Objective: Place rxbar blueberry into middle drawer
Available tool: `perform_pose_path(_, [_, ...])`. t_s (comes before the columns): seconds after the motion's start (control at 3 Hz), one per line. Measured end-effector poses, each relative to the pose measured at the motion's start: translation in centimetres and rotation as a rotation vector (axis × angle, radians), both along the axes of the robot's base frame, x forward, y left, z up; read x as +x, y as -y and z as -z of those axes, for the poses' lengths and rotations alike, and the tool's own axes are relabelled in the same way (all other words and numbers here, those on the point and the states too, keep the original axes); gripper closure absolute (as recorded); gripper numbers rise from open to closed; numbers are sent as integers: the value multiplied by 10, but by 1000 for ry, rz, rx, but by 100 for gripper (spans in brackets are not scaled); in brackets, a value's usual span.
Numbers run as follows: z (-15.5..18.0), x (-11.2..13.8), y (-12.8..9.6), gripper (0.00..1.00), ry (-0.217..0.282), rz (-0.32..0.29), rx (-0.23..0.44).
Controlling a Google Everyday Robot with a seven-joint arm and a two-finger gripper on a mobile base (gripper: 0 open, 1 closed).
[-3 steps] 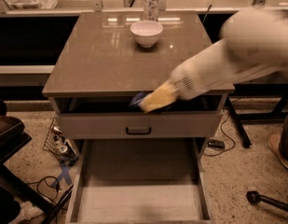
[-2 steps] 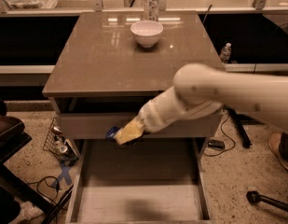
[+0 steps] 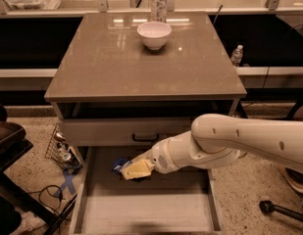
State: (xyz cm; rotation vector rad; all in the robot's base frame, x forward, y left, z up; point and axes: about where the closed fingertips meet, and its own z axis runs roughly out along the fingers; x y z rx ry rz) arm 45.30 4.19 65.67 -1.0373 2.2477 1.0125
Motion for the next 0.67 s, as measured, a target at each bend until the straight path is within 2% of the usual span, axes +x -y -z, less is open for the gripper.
perform_pose_path(0.33, [-1,0,0,100,2,0,2])
perform_pose_path(0.67, [8,1,1,100,-21,13,12])
